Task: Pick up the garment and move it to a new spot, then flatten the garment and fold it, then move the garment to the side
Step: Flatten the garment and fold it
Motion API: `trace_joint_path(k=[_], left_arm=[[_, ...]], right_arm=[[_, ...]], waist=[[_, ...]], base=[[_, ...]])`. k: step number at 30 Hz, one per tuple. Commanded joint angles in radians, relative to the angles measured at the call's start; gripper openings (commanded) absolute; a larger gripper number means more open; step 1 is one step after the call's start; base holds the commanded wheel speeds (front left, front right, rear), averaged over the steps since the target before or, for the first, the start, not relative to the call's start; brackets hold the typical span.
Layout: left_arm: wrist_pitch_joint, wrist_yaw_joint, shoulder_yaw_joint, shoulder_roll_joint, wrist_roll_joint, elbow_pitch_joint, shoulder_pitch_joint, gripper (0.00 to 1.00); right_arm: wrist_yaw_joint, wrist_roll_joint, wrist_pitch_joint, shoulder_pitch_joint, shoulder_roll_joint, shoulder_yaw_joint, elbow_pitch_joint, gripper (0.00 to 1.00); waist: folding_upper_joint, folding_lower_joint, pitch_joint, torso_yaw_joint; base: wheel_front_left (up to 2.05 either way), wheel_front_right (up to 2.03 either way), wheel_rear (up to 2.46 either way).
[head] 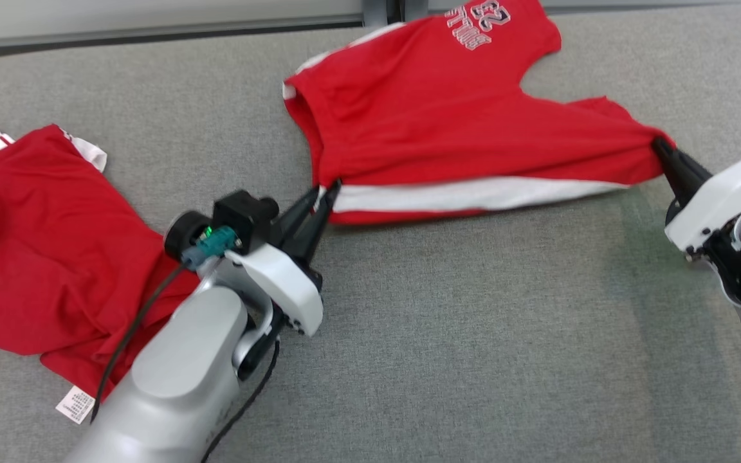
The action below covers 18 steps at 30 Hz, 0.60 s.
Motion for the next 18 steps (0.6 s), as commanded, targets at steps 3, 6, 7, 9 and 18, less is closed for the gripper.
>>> trace_joint_path(k=[3, 6, 7, 9, 18], left_arm=[[-0.005, -0.002, -0.026, 0.013, 0.009, -0.007, 0.032, 0.00], [-0.005, -0.001, -0.036, 0.012, 0.012, -0.023, 0.068, 0.00], [-0.005, -0.001, -0.037, 0.011, 0.012, -0.029, 0.081, 0.00], [-0.005, -0.001, -0.041, 0.013, 0.016, -0.042, 0.107, 0.00], [-0.005, -0.001, -0.079, 0.009, 0.027, -0.116, 0.231, 0.00]], right_arm=[[0.000, 0.037, 0.028, 0.036, -0.033, 0.022, -0.017, 0.00], [0.000, 0.066, 0.062, 0.070, -0.067, 0.050, -0.031, 0.00], [0.000, 0.078, 0.074, 0.081, -0.077, 0.058, -0.036, 0.00], [0.000, 0.101, 0.100, 0.103, -0.100, 0.071, -0.048, 0.00], [0.000, 0.228, 0.214, 0.225, -0.199, 0.090, -0.114, 0.00]], waist=[[0.0000, -0.0001, -0.035, 0.009], [0.0000, -0.0001, -0.060, 0.016], [0.0000, -0.0001, -0.070, 0.018], [0.0000, -0.0001, -0.089, 0.022], [0.0000, -0.0001, -0.179, 0.045]], base=[[0.00, 0.00, 0.00], [0.00, 0.00, 0.00], [0.00, 0.00, 0.00], [0.00, 0.00, 0.00], [0.00, 0.00, 0.00]])
